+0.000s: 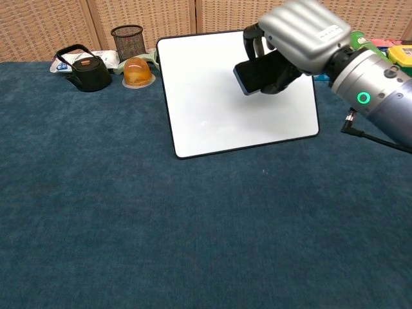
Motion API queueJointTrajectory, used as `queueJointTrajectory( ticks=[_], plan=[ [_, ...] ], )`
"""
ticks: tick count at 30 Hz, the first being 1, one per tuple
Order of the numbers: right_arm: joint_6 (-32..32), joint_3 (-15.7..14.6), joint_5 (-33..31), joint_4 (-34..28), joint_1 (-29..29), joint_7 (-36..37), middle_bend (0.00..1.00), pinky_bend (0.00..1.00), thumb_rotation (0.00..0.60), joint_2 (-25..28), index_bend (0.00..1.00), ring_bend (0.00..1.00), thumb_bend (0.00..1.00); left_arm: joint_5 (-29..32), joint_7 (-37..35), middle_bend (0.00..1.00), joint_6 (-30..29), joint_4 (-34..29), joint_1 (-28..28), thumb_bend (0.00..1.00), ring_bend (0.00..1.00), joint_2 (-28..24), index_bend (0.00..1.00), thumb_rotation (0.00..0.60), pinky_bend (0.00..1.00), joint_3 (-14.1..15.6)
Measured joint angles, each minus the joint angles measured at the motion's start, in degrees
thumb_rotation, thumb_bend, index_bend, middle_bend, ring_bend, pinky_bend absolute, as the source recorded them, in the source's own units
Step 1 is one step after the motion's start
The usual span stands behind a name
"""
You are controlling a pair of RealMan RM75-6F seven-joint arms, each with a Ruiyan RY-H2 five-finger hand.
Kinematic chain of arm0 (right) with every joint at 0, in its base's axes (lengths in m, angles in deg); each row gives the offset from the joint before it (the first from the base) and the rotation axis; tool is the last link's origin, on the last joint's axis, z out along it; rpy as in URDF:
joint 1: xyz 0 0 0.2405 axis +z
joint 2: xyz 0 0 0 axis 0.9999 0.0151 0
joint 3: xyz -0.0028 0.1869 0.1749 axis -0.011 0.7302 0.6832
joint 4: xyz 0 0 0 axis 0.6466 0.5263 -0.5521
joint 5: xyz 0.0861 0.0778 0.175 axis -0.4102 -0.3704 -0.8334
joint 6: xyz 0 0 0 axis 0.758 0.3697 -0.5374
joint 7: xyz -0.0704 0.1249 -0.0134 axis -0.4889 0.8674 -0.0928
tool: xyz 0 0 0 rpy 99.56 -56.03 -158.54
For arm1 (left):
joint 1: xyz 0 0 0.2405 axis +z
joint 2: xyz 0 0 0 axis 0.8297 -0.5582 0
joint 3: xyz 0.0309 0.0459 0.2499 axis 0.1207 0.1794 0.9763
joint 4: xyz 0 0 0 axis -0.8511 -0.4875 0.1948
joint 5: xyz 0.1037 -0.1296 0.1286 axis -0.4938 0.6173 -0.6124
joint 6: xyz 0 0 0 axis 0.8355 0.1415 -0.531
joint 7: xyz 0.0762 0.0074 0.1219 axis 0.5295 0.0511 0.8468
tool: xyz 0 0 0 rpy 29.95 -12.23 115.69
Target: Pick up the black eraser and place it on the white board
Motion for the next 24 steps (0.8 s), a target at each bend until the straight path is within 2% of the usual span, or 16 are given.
queueJointTrajectory(
  ticks=[6,20,22,24],
  plan=[
    [-1.50,1.43,-2.48,3.69,1.78,-1.62,0.56,0.65,0.600,-2.51,0.55,0.50,0.23,-0.22,-0.61,0.00,-0.16,0.17,0.06,0.15,0.00,-0.19,0.00,0.600,0.00,0.08],
    [0.87,2.56,-5.57,13.94,3.46,-1.92,0.55,0.63,0.600,-10.97,0.54,0.49,0.23,-0.57,-2.66,0.00,-0.27,0.56,0.08,0.15,0.00,-0.83,0.00,0.600,0.00,0.24],
    [0.89,2.69,-6.10,15.98,3.78,-1.68,0.47,0.58,0.600,-12.37,0.46,0.43,0.21,-0.59,-3.08,0.00,-0.31,0.65,0.07,0.15,0.00,-0.95,0.00,0.600,0.00,0.22],
    [0.25,2.76,-7.16,17.79,3.96,-1.20,0.29,0.46,0.600,-13.82,0.27,0.29,0.13,-0.58,-3.38,0.00,-0.36,0.73,0.07,0.15,0.00,-1.03,0.00,0.600,0.00,0.19]
  ],
)
